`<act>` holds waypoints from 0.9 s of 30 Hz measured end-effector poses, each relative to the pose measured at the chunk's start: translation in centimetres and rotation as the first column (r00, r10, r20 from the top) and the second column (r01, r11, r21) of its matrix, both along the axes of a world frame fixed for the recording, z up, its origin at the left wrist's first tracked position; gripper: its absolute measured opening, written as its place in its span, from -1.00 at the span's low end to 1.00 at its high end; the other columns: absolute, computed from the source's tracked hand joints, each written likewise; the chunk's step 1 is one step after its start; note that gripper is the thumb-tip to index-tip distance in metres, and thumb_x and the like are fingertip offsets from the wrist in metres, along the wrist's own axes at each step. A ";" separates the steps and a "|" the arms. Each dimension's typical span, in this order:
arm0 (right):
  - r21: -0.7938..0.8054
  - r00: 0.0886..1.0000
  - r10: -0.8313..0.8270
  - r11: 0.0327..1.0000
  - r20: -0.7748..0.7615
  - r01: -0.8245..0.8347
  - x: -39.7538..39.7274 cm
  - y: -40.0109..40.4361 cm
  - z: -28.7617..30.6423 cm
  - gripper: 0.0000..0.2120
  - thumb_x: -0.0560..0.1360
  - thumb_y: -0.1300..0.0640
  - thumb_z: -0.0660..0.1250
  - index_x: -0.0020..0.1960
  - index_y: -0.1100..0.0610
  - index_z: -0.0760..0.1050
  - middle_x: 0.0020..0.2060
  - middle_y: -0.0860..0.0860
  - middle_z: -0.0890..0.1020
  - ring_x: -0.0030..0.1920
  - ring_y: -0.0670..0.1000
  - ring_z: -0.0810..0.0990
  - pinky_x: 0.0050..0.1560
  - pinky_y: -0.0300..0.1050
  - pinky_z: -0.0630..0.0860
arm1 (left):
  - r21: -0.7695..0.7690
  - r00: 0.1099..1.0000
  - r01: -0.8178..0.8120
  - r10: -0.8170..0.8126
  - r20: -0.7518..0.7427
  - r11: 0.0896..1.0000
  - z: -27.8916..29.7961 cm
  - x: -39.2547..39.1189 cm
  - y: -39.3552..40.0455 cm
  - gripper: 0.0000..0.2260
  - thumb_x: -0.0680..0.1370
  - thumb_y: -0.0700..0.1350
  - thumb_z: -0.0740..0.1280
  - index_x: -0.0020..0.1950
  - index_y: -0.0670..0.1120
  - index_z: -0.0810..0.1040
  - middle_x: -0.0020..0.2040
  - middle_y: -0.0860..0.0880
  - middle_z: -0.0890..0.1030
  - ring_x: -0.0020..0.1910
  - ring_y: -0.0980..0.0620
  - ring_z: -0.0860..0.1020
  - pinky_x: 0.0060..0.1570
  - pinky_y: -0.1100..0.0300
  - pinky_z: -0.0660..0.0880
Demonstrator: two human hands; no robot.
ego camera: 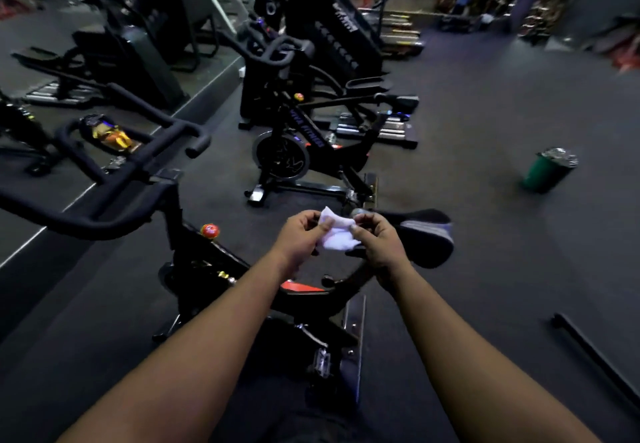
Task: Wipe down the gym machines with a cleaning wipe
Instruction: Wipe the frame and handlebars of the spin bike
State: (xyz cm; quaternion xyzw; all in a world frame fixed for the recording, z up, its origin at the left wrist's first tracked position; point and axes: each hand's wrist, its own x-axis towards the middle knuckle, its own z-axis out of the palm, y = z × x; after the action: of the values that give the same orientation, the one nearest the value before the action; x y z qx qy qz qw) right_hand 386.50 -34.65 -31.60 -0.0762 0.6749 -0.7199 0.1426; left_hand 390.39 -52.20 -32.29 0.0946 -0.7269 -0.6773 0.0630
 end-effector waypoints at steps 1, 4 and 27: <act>-0.002 0.999 -0.025 1.000 -0.025 0.025 -0.5 1.9 0.4 -0.85 0.59 0.34 0.34 0.04 0.10 0.51 -0.14 0.04 0.62 -0.22 -0.08 0.60 -0.29 -0.14 0.58 | -0.004 0.999 0.047 -0.047 0.004 0.999 0.5 -0.8 1.9 -0.88 0.62 -0.10 0.41 0.06 -0.15 0.63 -0.17 -0.04 0.66 -0.29 0.11 0.54 -0.36 0.24 0.43; 0.021 0.991 -0.123 0.992 -0.059 0.125 -2.1 8.9 2.2 -0.85 0.60 0.28 0.36 0.15 0.14 0.49 -0.03 0.10 0.59 -0.23 -0.09 0.62 -0.30 -0.13 0.57 | -0.008 0.985 0.168 -0.169 -0.021 0.986 2.1 -3.2 9.3 -0.90 0.57 -0.25 0.44 0.07 -0.22 0.63 -0.20 -0.02 0.66 -0.31 0.21 0.56 -0.33 0.34 0.45; -0.097 0.872 -0.480 0.876 -0.095 0.472 -15.8 34.4 4.5 -0.92 0.67 0.19 0.26 0.03 0.17 0.49 -0.14 0.08 0.67 -0.22 -0.07 0.63 -0.26 -0.20 0.57 | -0.033 0.909 0.407 -0.409 -0.079 0.913 3.3 -21.6 35.4 -0.69 0.53 -0.03 0.51 -0.06 -0.29 0.62 -0.24 -0.04 0.60 -0.25 0.07 0.47 -0.26 0.15 0.40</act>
State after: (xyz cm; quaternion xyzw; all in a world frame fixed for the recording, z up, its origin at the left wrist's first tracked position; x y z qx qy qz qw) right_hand 370.65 -0.26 -27.12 0.0456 0.6543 -0.7504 -0.0813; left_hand 368.83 -16.84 -29.00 -0.0885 -0.7325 -0.6732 -0.0484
